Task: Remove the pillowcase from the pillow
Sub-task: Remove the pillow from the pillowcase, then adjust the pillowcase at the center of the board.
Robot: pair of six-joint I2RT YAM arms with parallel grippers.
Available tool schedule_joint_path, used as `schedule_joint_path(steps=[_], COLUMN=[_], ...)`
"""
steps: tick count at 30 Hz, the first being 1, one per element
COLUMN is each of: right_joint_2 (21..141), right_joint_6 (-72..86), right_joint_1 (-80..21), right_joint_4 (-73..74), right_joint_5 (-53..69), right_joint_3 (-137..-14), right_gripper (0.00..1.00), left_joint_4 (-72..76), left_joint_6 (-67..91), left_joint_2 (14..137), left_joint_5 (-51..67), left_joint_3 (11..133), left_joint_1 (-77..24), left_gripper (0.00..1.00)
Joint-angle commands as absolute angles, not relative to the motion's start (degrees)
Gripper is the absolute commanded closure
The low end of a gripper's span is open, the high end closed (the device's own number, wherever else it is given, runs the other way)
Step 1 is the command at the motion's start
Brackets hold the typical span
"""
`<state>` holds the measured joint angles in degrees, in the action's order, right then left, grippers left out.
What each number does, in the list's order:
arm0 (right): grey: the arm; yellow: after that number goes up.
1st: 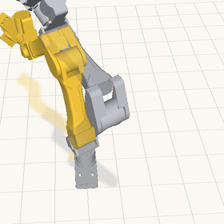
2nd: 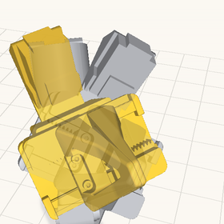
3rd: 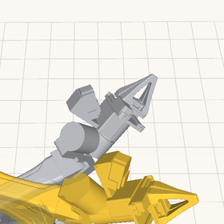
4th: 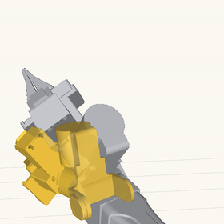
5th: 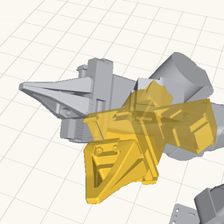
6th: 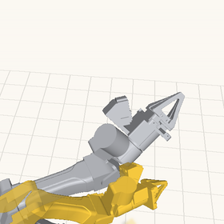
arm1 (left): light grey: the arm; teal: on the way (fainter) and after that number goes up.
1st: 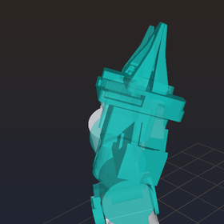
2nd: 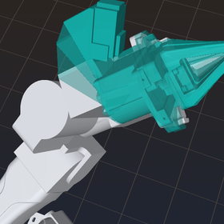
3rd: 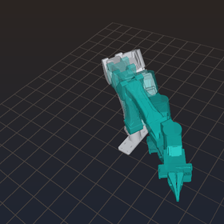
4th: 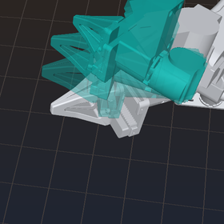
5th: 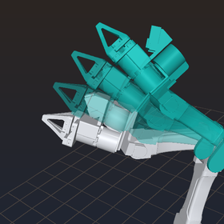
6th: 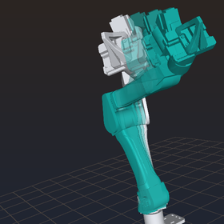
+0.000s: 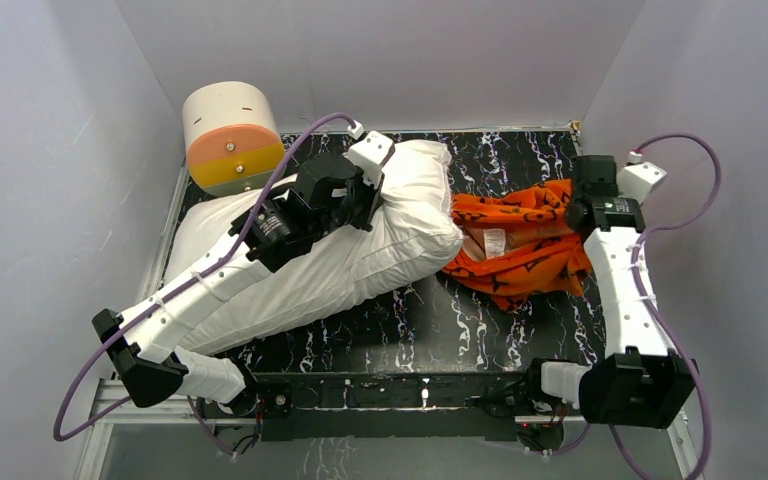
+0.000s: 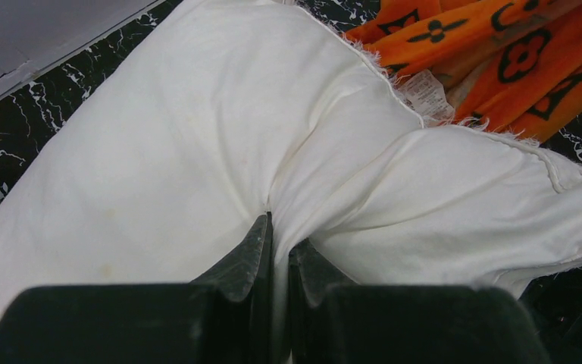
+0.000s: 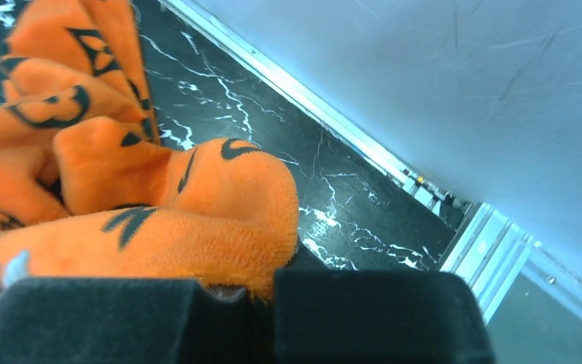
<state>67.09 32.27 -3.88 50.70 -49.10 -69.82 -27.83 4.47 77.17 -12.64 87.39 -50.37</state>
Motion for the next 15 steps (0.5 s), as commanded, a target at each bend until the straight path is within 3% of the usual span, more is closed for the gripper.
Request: schedule_joint_path(steps=[1,6,7,8,9,10,15], right_joint_2=[69.52,69.29,68.67,67.89,66.8,65.3,61.15], right_joint_6=[29.27,30.78,30.7,30.75,30.75,29.76,25.01], right_joint_1=[5.09,5.01,5.01,5.03,5.07,5.09,5.0], right_joint_4=[45.09,44.39,44.36,44.89,44.4,43.47,39.55], right_joint_5=[-29.01,-26.07,-27.09,-27.67,-26.97,-23.93,-6.52], right_joint_3=[-70.87,-66.47,-65.36,-64.48,-63.41,-62.64,-61.49], right_gripper=[0.94,0.89,0.8,0.57,0.4,0.32,0.23], left_joint_4=[-20.42,-20.93,-21.1,-21.21,-21.26,-21.27,-20.42], left_joint_6=[3.95,4.1,4.13,4.17,4.22,4.33,4.57], left_joint_2=[72.52,72.86,72.86,72.94,73.07,73.16,72.98], left_joint_5=[-16.27,-15.57,-15.24,-15.09,-15.08,-15.11,-15.03], left_joint_3=[88.2,88.38,88.41,88.34,88.21,88.03,87.3], left_joint_1=[-49.83,-49.88,-49.88,-49.84,-49.83,-49.83,-49.83], left_gripper=[1.0,1.0,1.0,1.0,1.0,1.0,1.0])
